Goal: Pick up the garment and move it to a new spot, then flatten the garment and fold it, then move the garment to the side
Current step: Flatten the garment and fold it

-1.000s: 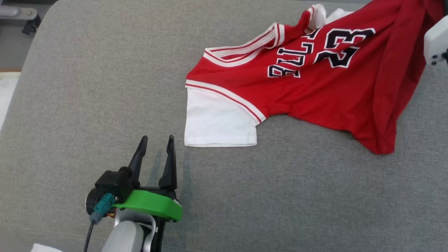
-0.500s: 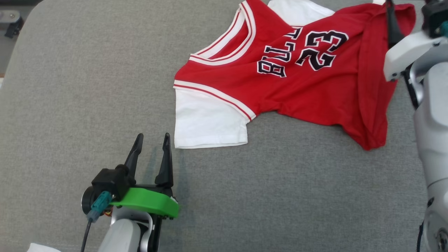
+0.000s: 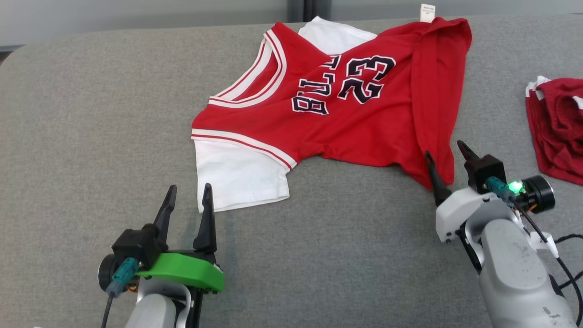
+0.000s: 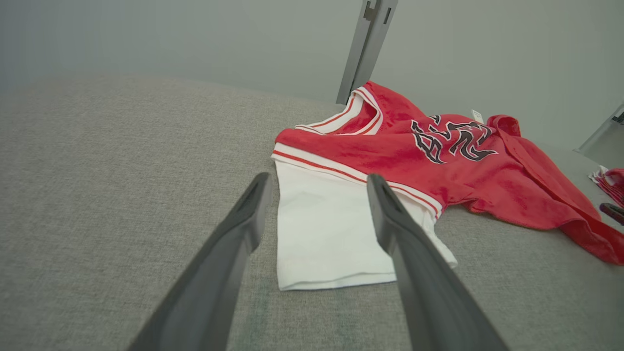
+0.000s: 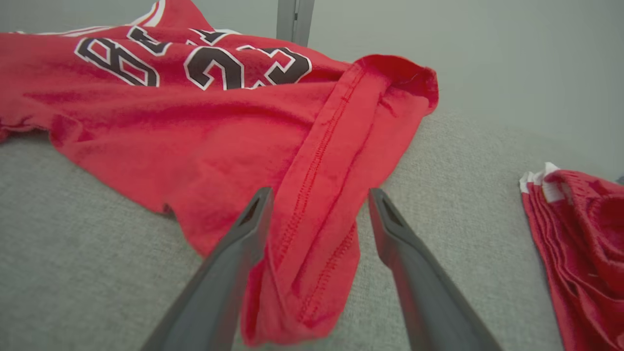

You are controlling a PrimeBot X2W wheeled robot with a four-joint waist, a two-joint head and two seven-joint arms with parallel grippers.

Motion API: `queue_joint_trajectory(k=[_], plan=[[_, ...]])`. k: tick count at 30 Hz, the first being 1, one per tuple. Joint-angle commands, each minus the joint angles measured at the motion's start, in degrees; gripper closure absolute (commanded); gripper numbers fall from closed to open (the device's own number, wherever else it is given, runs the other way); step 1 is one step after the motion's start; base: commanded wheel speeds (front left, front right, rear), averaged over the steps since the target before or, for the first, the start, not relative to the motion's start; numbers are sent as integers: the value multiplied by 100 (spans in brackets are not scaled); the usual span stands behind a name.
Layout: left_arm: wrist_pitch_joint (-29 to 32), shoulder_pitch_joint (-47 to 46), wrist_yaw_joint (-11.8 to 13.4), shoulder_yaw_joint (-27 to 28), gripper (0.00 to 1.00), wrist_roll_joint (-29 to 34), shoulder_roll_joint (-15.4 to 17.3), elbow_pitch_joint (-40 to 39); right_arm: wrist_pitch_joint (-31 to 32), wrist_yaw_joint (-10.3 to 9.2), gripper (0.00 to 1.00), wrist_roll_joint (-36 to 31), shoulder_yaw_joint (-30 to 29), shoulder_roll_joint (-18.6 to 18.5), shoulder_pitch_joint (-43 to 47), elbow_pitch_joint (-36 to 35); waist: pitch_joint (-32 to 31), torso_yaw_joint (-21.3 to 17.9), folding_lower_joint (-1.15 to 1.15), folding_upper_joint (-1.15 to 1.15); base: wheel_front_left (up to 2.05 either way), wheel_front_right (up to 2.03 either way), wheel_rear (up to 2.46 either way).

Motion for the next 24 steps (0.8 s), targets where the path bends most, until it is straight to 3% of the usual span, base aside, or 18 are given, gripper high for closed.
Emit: queue_joint_trajectory(k=[1, 13, 14, 15, 18, 20, 24], plan=[[-18, 81, -21, 20, 0, 50, 16, 16, -25, -9, 0, -16, -20, 2, 148, -47, -73, -77, 0, 0, 0, 0, 0], [-18, 58, -42, -15, 0, 16, 16, 65, 151, -9, 0, 105, 419, 4, 213, 169, -82, -9, 0, 0, 0, 0, 0], [-18, 57, -43, -18, 0, 11, 16, 68, 174, -9, 33, 101, 403, 3, 189, 202, -79, 3, 0, 0, 0, 0, 0], [-18, 54, -45, -20, 0, 9, 16, 72, 202, -9, 51, 126, 366, 3, 165, 255, -75, 19, 0, 0, 0, 0, 0], [-18, 51, -49, -7, 0, -1, 16, 78, 221, -9, 86, 239, 230, 4, 101, 383, -72, 55, 0, 0, 0, 0, 0], [-17, 63, -44, 6, 0, 1, 16, 76, 188, -9, 100, 485, 143, 5, 100, 474, -76, 70, 0, 0, 0, 0, 0], [-18, 106, -17, 47, 0, 9, 16, 64, 104, -9, 100, 960, -91, 3, 122, 559, -93, 43, 0, 0, 0, 0, 0]])
